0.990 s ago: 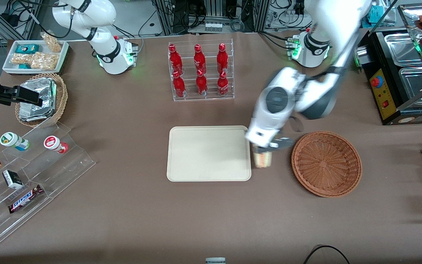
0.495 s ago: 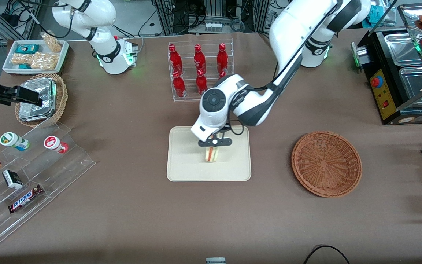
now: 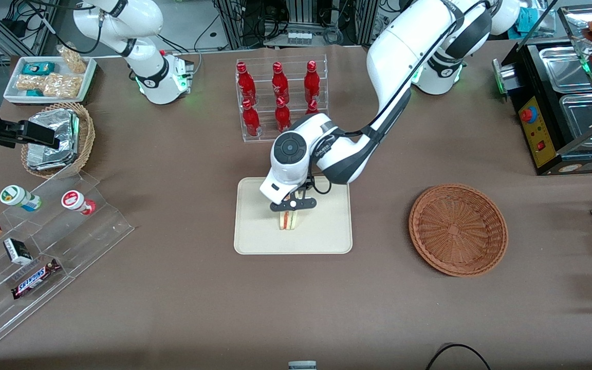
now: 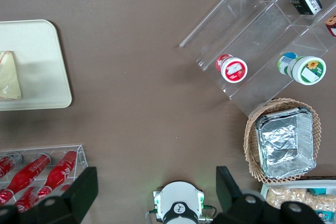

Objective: Place sandwich from basket to tray

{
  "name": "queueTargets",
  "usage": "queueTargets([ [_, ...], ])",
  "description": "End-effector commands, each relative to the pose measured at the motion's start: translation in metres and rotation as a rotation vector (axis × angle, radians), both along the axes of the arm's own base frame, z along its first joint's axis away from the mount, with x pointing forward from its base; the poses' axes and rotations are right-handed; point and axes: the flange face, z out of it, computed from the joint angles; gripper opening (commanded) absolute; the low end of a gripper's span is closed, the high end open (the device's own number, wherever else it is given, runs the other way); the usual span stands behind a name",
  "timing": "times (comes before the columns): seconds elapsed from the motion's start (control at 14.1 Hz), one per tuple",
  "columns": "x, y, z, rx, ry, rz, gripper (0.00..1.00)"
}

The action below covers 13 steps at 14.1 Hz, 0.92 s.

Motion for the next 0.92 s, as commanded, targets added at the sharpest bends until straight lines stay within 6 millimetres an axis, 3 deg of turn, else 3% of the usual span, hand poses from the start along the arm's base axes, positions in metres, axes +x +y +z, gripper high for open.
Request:
queueTargets([
  [0.0,0.012,0.024,0.056,0.041,-0.030,0.047,1.00],
  [0.14,0.036,0.077,0.108,0.065,-0.034,0.101,1.00],
  [0.28,0.039,0.127,0.154,0.086,-0.035,0.125,1.00],
  [0.35,0.041,0.163,0.176,0.100,-0.019,0.130,1.00],
  [0.64,0.031,0.304,0.266,0.158,0.118,0.074,1.00],
  [0.85,0.012,0.393,0.319,0.173,0.175,0.046,1.00],
])
